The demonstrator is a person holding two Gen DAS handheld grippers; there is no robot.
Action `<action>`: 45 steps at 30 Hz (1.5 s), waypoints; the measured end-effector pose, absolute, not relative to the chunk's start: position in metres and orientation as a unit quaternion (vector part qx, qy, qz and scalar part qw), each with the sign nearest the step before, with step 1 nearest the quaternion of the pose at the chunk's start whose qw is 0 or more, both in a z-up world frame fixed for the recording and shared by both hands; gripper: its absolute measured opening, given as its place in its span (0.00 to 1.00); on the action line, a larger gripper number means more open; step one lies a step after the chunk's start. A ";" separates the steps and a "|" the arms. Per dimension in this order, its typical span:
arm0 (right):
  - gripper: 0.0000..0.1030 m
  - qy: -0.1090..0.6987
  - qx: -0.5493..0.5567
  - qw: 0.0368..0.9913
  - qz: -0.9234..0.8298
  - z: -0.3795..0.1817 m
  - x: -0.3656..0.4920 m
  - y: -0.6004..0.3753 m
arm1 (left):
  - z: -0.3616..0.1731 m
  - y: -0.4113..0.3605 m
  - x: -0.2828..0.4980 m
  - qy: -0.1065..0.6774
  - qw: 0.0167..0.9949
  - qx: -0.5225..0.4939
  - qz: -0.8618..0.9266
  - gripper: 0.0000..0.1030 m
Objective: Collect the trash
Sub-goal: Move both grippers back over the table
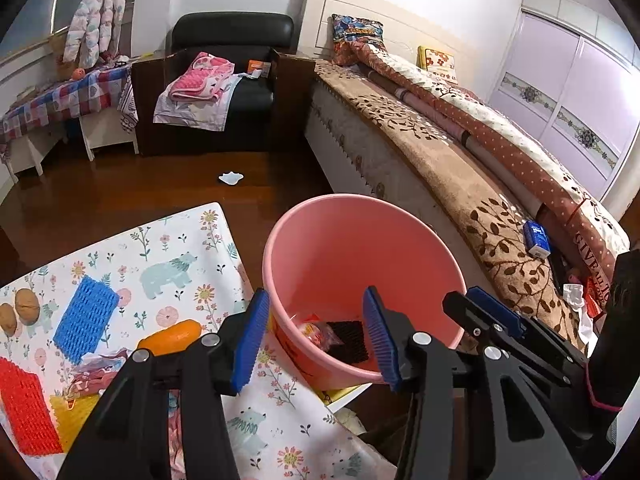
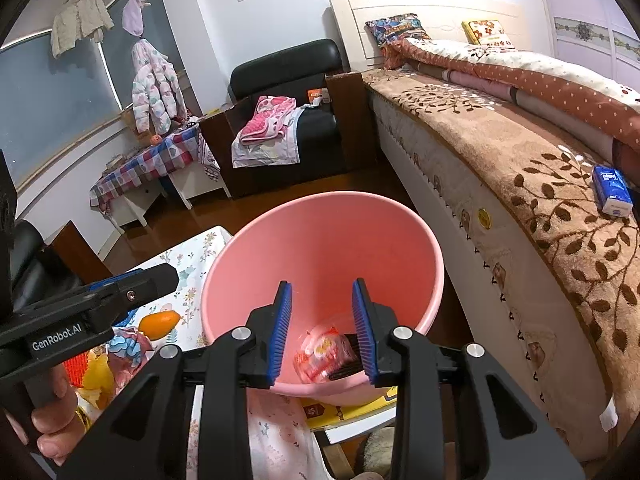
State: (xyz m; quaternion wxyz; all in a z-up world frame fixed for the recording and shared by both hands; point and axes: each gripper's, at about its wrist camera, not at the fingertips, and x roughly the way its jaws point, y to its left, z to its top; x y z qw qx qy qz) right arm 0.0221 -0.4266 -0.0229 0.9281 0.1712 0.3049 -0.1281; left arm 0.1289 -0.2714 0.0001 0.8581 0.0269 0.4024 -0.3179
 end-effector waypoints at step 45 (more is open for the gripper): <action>0.40 0.325 0.109 0.939 0.037 -0.011 -0.004 -0.271 | 0.018 0.034 0.018 0.390 0.913 -0.051 -0.103 0.57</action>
